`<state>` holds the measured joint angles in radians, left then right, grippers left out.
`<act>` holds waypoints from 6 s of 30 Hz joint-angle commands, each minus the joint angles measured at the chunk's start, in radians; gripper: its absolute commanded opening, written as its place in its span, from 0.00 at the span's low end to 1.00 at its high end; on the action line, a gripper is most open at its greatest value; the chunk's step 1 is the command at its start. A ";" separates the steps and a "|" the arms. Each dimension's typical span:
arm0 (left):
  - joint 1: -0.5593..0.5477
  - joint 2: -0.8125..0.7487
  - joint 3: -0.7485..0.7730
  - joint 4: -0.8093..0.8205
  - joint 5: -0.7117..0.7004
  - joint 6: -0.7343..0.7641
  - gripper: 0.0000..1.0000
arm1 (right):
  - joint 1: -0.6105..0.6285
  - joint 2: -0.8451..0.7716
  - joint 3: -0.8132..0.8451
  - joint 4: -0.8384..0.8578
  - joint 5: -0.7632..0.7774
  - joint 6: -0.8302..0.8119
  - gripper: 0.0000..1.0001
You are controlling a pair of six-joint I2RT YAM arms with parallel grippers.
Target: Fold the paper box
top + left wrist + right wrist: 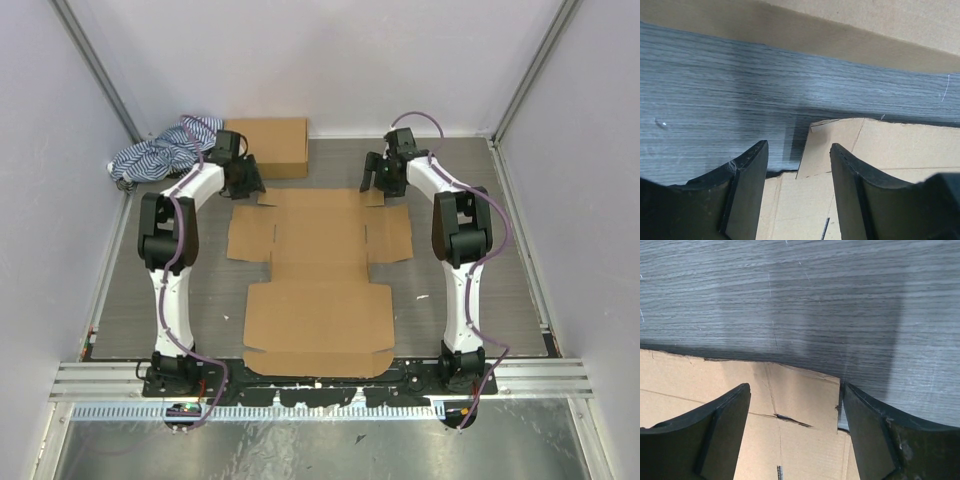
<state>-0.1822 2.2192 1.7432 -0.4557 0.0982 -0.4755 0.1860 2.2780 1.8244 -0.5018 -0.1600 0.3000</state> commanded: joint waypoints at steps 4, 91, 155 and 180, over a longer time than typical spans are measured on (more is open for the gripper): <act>0.003 0.033 0.018 0.046 0.089 -0.029 0.53 | 0.002 -0.017 0.000 0.018 -0.067 -0.012 0.73; -0.185 0.074 0.307 -0.223 -0.050 -0.079 0.24 | 0.135 -0.035 -0.086 -0.060 -0.065 0.028 0.64; -0.215 0.258 0.278 -0.145 -0.006 -0.129 0.19 | 0.163 -0.002 -0.043 -0.130 -0.021 -0.035 0.60; -0.139 -0.114 0.076 -0.165 -0.171 -0.024 0.50 | 0.183 -0.142 0.046 -0.133 0.223 -0.018 0.76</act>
<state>-0.3252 2.2143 1.7729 -0.5617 -0.0010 -0.5529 0.3794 2.2726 1.8652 -0.6071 -0.1127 0.2829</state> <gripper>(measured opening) 0.491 0.749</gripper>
